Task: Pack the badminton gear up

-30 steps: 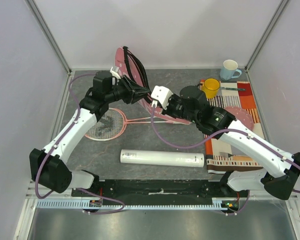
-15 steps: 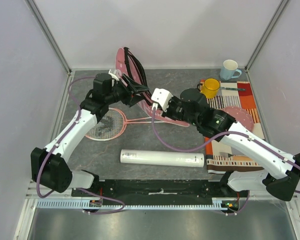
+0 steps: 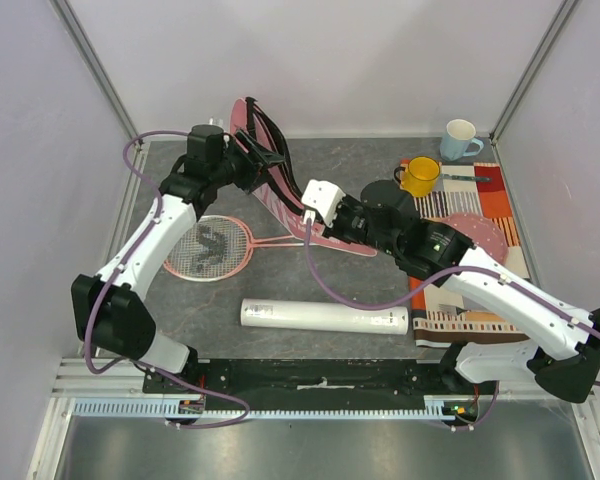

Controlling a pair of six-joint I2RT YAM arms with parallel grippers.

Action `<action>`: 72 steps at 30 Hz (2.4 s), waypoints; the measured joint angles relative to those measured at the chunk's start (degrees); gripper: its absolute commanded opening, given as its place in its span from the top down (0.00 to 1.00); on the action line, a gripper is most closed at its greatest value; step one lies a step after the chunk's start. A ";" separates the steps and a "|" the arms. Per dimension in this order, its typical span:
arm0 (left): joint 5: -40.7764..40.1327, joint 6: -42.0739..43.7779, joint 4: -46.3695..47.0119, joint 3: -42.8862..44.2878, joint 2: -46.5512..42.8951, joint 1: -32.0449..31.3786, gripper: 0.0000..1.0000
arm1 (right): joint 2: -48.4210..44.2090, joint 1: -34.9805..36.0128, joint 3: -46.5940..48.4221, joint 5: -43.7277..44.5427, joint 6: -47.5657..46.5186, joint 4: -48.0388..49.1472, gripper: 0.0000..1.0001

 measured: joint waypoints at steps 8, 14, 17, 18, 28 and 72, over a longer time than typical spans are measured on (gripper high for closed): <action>-3.63 2.27 -2.29 2.43 1.60 -0.87 0.52 | 0.00 0.87 -0.20 0.83 -0.02 -0.04 1.00; -5.35 3.34 -2.93 3.61 3.23 -2.27 0.73 | 0.24 2.25 -0.20 2.84 -0.22 -0.09 1.00; -6.95 4.83 -3.91 3.67 3.37 -3.41 0.98 | 0.48 3.41 -0.20 4.39 -0.24 -0.13 0.78; -7.23 5.68 -4.50 3.67 3.37 -3.54 0.98 | 0.61 3.82 -0.20 4.90 -0.17 -0.13 0.72; -10.82 15.58 -3.30 -5.29 -4.07 -4.11 0.98 | -1.49 -0.70 -3.34 -0.92 15.02 -1.77 0.03; -15.43 24.61 3.78 -11.10 -8.17 -9.03 0.98 | 33.51 -9.05 26.29 8.63 49.81 -4.79 1.00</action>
